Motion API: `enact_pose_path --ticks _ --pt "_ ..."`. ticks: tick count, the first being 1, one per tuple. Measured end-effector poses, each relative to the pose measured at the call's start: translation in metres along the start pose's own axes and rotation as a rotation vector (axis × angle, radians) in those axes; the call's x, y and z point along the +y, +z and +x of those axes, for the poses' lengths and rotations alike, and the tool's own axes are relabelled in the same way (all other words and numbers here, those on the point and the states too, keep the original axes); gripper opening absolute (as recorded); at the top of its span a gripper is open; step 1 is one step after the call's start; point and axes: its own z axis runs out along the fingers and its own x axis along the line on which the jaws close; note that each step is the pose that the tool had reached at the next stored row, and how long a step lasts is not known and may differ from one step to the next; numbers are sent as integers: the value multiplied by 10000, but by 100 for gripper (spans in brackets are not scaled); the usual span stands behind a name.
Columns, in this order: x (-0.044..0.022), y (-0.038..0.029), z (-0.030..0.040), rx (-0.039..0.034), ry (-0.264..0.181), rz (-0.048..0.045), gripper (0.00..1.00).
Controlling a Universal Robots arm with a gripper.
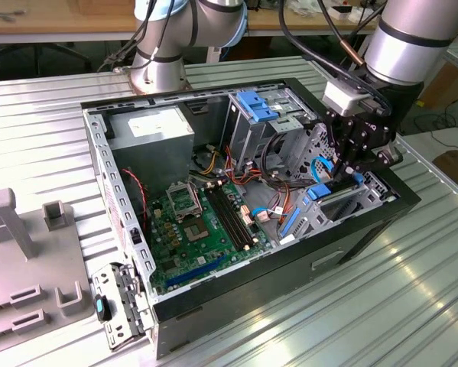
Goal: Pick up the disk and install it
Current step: 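Insert the second disk wire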
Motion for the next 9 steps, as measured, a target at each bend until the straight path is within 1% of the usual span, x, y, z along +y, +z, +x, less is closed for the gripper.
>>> enact_pose_path --ticks 2,4,9 --pt "0 1 3 -79 6 0 16" --pt "0 2 7 -120 10 1 16" --pt "0 3 18 -131 11 0 16"
